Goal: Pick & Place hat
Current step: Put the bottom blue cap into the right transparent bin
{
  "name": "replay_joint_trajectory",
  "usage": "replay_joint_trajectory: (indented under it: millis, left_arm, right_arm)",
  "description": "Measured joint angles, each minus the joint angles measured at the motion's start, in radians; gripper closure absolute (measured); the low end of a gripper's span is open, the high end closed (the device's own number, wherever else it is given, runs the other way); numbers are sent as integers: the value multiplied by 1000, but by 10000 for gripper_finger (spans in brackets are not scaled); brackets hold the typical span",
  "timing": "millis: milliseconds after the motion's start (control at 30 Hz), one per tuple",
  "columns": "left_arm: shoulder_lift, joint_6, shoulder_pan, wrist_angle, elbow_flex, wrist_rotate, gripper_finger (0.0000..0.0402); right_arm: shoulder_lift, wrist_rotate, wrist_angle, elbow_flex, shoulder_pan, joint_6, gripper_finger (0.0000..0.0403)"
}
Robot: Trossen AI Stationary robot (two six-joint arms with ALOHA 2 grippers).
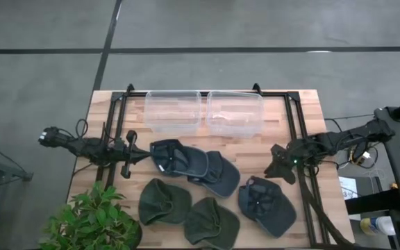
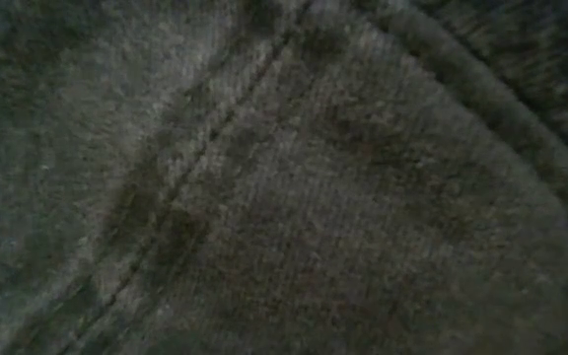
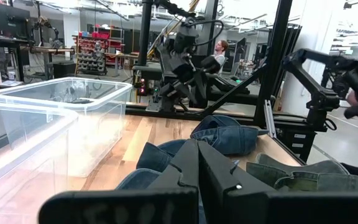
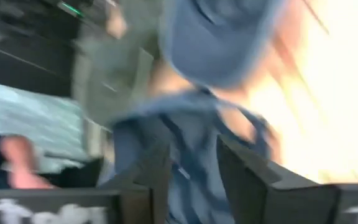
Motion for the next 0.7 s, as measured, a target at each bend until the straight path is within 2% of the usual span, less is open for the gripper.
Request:
replay_joint_trajectory:
  millis: [167, 400, 500, 700]
  left_arm:
    - [0, 0, 0, 0, 0, 0, 401]
    - [0, 0, 0, 0, 0, 0, 401]
    - [0, 0, 0, 0, 0, 0, 401]
    - [0, 0, 0, 0, 0, 0, 401]
  right_arm:
    - [121, 5, -237, 165, 2, 41, 240]
    - [269, -48, -475, 349, 63, 203, 236]
    - [325, -61, -533, 379, 127, 288, 236]
    - [419, -112, -539, 380, 298, 389, 236]
